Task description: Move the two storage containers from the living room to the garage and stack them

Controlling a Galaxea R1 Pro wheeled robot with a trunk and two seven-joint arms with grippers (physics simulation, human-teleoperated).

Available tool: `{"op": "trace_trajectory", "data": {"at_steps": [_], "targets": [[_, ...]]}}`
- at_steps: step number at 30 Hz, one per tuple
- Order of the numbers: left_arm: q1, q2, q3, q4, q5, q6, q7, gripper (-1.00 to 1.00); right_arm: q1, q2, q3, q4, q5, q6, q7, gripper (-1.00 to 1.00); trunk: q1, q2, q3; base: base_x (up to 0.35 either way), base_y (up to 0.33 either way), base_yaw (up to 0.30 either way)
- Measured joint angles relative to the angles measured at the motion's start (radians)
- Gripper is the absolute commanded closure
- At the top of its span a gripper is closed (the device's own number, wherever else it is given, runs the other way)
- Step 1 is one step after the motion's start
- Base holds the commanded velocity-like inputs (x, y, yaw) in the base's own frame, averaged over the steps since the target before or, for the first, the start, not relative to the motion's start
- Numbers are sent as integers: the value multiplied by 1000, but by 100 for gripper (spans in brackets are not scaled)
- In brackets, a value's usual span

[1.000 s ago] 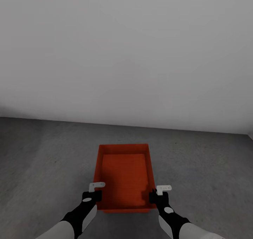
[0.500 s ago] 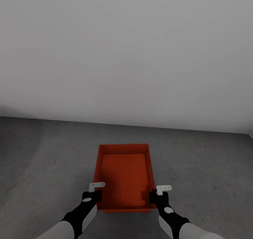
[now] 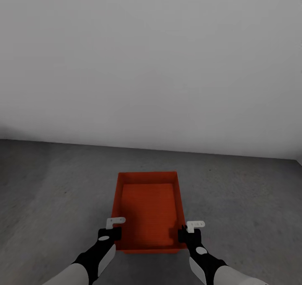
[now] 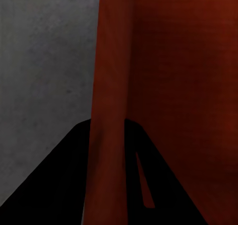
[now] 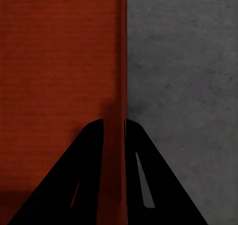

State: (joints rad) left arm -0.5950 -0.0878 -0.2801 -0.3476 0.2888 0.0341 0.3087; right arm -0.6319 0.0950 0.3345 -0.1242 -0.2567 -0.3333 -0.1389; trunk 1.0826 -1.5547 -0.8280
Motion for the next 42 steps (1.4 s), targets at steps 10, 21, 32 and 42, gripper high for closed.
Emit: {"op": "trace_trajectory", "data": {"at_steps": [10,21,32,42], "targets": [[0,1,1,-1,1,0,-1,100,0,1,1,-2,4,2,-4,100,0,0,0,0,0,-65],[0,1,1,-1,1,0,-1,100,0,1,0,-2,3,2,-3,100,0,0,0,0,0,-1],[0,1,0,0,1,0,0,100,0,1,0,-1,4,2,-3,100,27,-49,-22,0,0,0],[0,1,1,0,0,0,-1,100,0,1,0,-2,3,1,-3,100,42,-77,-34,0,0,0]]}}
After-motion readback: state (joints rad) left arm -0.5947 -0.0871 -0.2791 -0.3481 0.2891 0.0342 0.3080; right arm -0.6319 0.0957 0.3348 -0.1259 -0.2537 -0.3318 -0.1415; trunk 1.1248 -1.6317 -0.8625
